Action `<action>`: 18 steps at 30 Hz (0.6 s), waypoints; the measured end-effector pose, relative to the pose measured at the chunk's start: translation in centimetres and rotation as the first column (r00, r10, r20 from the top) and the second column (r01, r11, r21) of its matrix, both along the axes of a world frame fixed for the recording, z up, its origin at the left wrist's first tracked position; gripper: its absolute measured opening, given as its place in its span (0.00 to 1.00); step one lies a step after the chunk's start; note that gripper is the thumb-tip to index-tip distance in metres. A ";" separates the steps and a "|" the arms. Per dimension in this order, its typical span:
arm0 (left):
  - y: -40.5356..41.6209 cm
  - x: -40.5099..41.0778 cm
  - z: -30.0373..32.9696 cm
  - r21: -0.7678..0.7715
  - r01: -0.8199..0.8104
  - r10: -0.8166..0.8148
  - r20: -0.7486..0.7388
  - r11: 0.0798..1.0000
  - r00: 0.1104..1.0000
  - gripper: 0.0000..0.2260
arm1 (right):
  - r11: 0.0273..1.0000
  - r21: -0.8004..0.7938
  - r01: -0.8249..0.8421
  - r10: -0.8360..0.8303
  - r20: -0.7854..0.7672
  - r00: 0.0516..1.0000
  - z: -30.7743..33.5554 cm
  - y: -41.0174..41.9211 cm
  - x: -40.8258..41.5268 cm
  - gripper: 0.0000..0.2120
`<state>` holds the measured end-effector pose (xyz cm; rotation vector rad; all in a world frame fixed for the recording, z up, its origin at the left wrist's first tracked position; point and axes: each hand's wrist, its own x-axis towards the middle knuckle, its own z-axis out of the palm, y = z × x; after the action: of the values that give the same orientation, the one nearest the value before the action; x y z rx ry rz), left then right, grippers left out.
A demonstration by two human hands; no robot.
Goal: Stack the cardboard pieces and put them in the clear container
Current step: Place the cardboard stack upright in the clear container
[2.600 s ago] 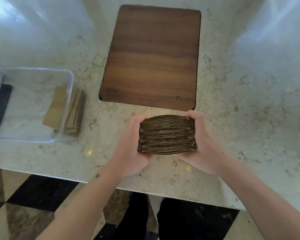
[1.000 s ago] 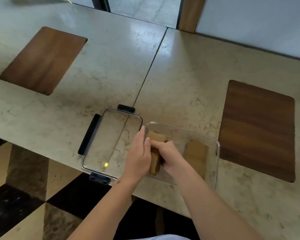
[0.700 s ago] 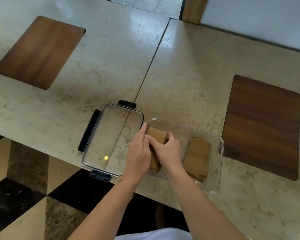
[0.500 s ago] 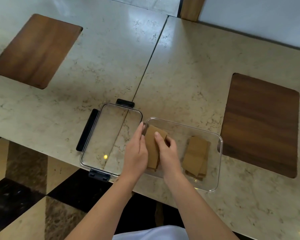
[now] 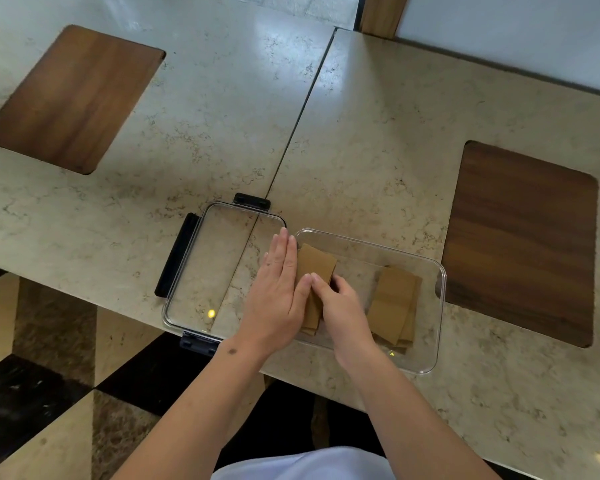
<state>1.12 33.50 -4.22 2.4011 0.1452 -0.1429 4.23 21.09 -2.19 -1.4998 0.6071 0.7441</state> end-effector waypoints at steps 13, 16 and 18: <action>0.1 0.0 -0.4 0.077 0.054 -0.054 -0.001 0.996 0.999 0.31 | 0.984 -0.134 -0.120 0.129 0.061 0.990 0.2 1.4 0.1 0.20; 0.1 -0.2 -0.3 0.093 0.072 -0.070 -0.020 0.993 0.997 0.30 | 0.983 -0.086 -0.164 0.167 0.033 0.985 0.6 0.5 0.3 0.18; 0.1 -0.1 0.2 0.104 0.046 -0.045 -0.017 0.993 0.999 0.29 | 0.983 -0.057 -0.176 0.177 0.012 0.984 1.0 -0.6 0.2 0.15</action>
<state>1.04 33.55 -4.04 2.5091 0.1073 -0.1783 4.43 20.46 -1.14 -1.6243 0.4893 0.8549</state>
